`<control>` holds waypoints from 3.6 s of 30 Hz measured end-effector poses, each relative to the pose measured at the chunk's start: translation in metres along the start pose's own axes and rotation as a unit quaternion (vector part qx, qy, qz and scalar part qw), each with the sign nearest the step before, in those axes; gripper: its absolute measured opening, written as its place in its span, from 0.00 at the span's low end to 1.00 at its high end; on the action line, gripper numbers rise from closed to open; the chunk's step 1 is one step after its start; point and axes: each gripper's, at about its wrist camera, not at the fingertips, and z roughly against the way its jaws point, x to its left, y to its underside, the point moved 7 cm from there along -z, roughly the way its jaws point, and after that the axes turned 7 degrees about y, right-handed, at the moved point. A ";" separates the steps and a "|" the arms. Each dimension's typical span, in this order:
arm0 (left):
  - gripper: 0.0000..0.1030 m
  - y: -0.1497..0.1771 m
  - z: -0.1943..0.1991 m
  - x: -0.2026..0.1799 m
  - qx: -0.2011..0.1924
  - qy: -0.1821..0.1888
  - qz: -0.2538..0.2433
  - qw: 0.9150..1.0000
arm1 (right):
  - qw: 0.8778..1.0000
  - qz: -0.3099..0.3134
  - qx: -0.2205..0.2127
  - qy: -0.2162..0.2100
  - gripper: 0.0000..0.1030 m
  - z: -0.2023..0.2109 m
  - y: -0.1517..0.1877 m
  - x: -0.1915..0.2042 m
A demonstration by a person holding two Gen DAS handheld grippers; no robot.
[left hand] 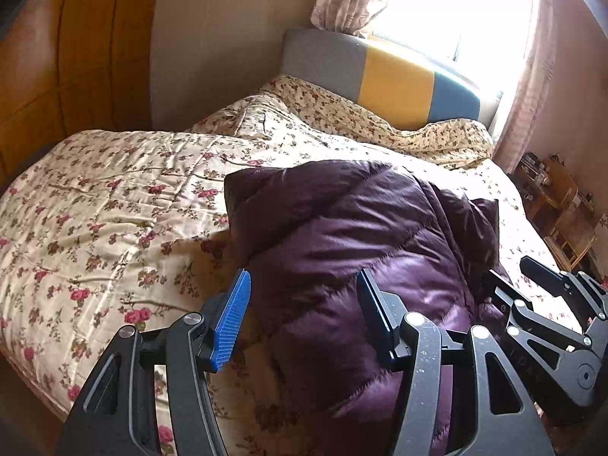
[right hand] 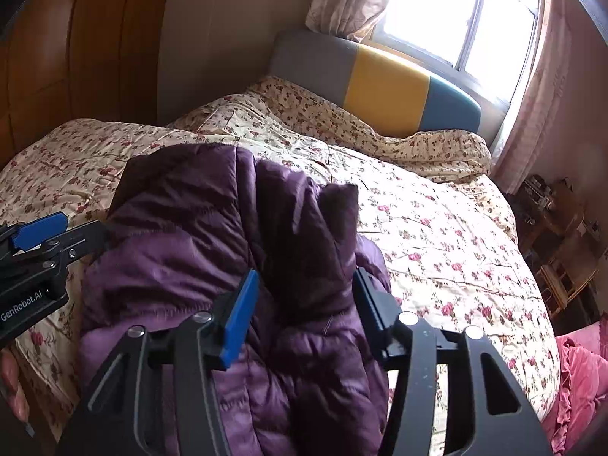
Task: Fold large clothes
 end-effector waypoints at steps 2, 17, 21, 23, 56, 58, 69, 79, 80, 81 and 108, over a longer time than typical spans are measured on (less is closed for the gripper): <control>0.56 -0.004 -0.003 0.001 0.001 -0.002 0.002 1.000 | 1.000 -0.002 0.001 0.001 0.43 -0.005 -0.005 0.001; 0.56 -0.029 -0.040 -0.019 0.018 0.011 0.007 1.000 | 0.998 0.016 0.040 0.046 0.38 -0.069 -0.005 -0.004; 0.56 -0.020 -0.058 -0.030 0.040 0.017 0.005 0.999 | 0.997 0.018 0.057 0.044 0.38 -0.087 0.014 -0.007; 0.56 -0.013 -0.066 -0.035 0.050 0.016 0.003 0.999 | 0.997 0.013 0.062 0.038 0.37 -0.094 0.020 -0.009; 0.74 0.011 -0.072 -0.040 0.013 -0.030 -0.023 0.999 | 0.995 -0.068 0.041 -0.064 0.56 -0.103 0.036 -0.034; 0.74 0.011 -0.065 -0.040 0.008 -0.034 -0.024 0.999 | 0.995 -0.067 0.037 -0.065 0.56 -0.095 0.036 -0.036; 0.78 0.016 -0.024 -0.043 -0.014 -0.036 -0.009 0.999 | 0.995 -0.066 0.026 -0.071 0.59 -0.052 0.042 -0.050; 0.88 0.040 0.019 -0.035 -0.028 -0.044 0.034 0.998 | 0.995 -0.059 0.026 -0.076 0.65 -0.006 0.064 -0.057; 0.88 0.043 0.023 -0.033 -0.029 -0.046 0.038 0.998 | 0.995 -0.056 0.024 -0.075 0.66 -0.001 0.067 -0.056; 0.88 0.046 0.026 -0.032 -0.029 -0.048 0.042 0.998 | 0.996 -0.053 0.024 -0.074 0.67 0.001 0.069 -0.056; 0.97 0.083 0.071 -0.047 -0.029 -0.086 0.029 0.995 | 0.999 -0.010 0.017 -0.034 0.74 0.038 0.101 -0.063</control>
